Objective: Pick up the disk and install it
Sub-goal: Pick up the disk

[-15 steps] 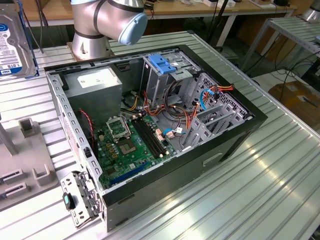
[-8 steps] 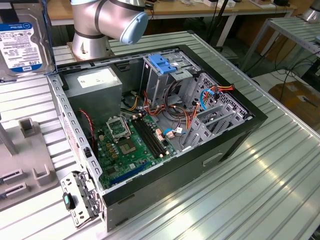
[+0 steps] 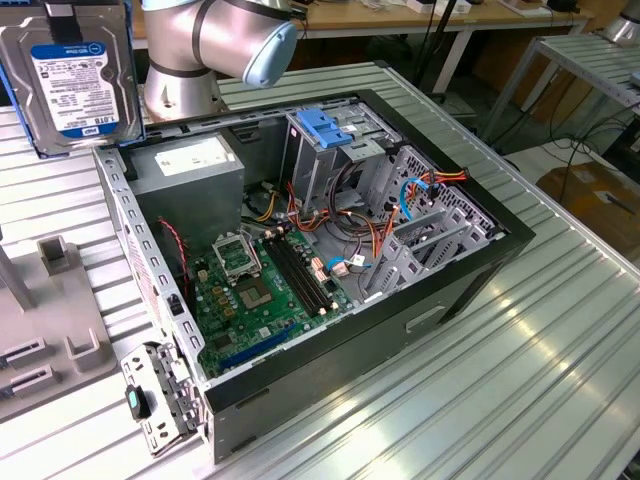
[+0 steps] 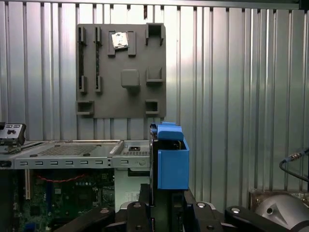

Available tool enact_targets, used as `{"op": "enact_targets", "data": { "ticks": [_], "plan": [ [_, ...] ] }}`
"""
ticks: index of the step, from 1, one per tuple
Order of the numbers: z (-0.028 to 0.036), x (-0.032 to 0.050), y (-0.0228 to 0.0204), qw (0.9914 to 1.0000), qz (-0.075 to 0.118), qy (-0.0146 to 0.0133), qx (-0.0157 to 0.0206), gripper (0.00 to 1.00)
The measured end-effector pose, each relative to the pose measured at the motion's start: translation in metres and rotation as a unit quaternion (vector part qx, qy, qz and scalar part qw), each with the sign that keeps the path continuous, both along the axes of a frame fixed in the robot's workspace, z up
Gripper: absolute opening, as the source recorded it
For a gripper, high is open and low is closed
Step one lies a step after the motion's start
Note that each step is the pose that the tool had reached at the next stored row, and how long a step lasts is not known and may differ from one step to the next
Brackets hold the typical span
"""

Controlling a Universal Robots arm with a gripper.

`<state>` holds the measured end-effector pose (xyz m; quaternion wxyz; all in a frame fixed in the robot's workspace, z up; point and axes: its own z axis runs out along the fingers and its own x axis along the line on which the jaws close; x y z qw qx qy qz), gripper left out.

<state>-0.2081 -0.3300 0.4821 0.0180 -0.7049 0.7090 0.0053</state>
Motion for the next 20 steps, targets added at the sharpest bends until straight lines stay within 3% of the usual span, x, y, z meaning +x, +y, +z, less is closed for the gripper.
{"op": "enact_targets", "data": {
  "ticks": [8,9,20],
  "plan": [
    [0.0,0.0331,0.0,1.0,0.0,0.0,0.0,0.35],
    [0.0,0.0436,0.0,1.0,0.0,0.0,0.0,0.35],
    [0.0,0.1028,0.0,1.0,0.0,0.0,0.0,0.35]
  ]
}}
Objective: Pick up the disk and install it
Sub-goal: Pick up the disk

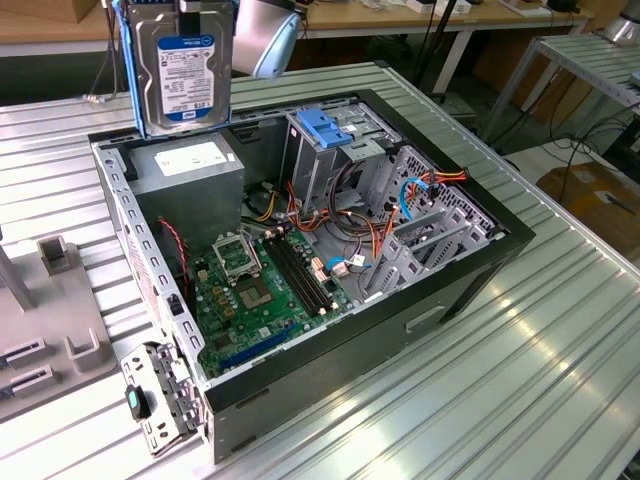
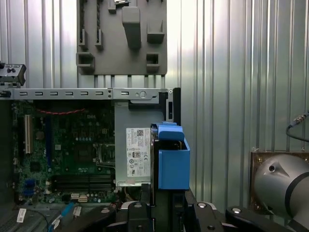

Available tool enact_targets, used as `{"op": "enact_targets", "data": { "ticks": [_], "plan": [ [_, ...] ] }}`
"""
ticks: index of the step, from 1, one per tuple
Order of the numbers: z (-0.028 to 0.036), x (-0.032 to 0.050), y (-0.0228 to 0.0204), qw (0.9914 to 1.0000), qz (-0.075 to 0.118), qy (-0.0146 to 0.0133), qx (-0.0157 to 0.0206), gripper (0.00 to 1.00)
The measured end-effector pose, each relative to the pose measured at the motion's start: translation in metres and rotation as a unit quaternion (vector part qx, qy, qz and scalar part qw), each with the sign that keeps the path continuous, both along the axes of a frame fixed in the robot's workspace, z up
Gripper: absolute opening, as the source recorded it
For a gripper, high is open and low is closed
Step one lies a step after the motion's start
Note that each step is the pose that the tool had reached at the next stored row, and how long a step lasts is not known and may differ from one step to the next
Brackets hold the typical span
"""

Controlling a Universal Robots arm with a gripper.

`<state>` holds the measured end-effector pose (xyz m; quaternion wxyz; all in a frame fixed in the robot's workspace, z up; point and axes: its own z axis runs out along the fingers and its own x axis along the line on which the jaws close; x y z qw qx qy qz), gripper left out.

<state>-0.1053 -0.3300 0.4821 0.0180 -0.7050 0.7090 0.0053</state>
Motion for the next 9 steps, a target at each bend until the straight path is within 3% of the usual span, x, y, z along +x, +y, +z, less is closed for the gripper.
{"op": "enact_targets", "data": {
  "ticks": [2,9],
  "plan": [
    [0.0,0.0089,0.0,1.0,0.0,0.0,0.0,0.35],
    [0.0,0.0101,0.0,1.0,0.0,0.0,0.0,0.35]
  ]
}}
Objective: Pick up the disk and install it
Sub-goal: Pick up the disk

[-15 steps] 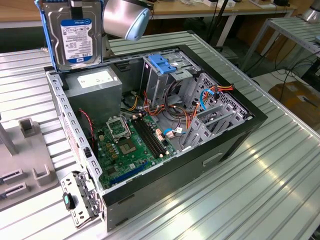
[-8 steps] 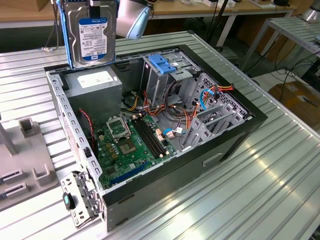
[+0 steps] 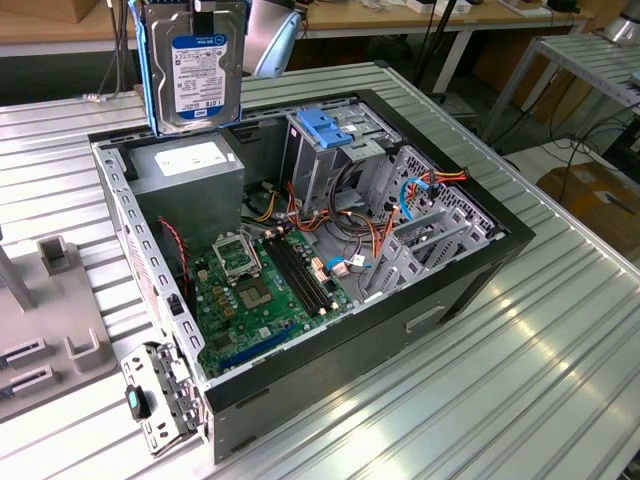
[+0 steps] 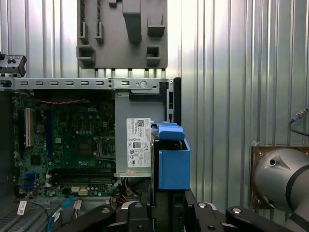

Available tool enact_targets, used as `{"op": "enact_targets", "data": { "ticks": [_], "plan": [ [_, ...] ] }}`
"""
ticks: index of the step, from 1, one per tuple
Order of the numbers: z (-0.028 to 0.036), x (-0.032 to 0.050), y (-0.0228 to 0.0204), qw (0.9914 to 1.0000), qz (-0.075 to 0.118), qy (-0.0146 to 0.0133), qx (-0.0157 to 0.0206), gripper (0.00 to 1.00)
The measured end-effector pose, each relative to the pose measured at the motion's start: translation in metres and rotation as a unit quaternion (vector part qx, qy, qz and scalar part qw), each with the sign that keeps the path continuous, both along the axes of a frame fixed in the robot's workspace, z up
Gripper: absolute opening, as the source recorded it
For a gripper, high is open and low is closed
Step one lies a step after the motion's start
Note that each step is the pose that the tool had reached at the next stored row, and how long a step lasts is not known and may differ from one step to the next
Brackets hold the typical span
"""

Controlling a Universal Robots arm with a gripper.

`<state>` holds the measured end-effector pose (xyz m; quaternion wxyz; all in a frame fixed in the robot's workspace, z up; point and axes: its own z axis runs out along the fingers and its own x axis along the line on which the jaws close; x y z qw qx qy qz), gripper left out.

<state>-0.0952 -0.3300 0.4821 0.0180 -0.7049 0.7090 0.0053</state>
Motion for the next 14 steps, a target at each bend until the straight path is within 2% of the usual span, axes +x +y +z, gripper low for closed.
{"op": "enact_targets", "data": {
  "ticks": [2,5,14],
  "plan": [
    [0.0,0.0005,0.0,1.0,0.0,0.0001,0.0,0.35],
    [0.0,0.0076,0.0,1.0,0.0,0.0001,0.0,0.35],
    [0.0,0.009,0.0,1.0,0.0,0.0,0.0,0.35]
  ]
}}
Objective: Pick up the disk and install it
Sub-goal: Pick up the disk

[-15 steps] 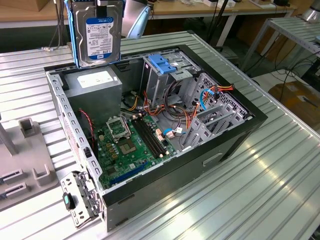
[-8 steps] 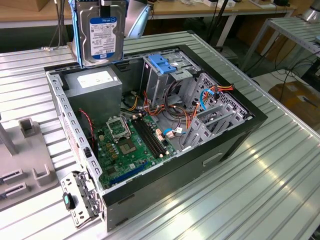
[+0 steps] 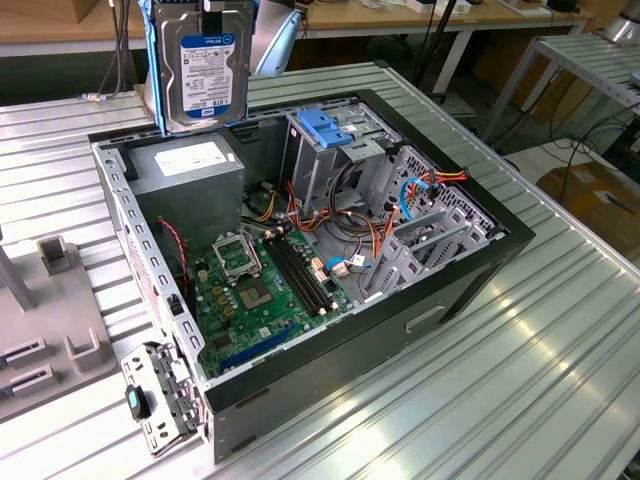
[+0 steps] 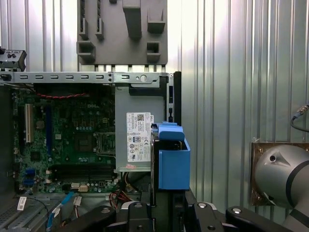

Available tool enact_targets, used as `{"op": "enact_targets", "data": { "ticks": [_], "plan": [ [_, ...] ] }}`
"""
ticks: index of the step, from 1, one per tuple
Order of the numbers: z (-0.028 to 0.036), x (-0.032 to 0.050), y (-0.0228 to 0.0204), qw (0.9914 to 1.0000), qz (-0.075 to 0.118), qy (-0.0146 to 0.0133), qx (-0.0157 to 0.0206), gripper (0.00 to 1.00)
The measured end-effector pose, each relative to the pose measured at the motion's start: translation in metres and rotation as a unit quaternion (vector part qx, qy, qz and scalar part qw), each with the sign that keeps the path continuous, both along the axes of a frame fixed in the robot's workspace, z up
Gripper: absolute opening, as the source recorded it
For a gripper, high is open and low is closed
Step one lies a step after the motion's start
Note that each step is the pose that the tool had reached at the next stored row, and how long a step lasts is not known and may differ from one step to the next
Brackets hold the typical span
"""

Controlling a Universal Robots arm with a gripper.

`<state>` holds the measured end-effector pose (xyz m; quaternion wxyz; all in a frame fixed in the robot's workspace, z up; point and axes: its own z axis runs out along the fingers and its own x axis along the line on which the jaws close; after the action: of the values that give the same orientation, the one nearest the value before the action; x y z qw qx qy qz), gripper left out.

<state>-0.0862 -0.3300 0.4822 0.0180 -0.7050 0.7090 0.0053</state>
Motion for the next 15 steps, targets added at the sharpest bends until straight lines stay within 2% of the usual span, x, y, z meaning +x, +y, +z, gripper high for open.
{"op": "enact_targets", "data": {
  "ticks": [6,9,11,15],
  "plan": [
    [0.0,0.0004,0.0,1.0,0.0,0.0,0.0,0.35],
    [0.0,0.005,0.0,1.0,0.0,0.0,0.0,0.35],
    [-0.0001,0.01,0.0,1.0,0.0,0.0,0.0,0.35],
    [0.0,0.0295,0.0,1.0,0.0,0.0,0.0,0.35]
  ]
}}
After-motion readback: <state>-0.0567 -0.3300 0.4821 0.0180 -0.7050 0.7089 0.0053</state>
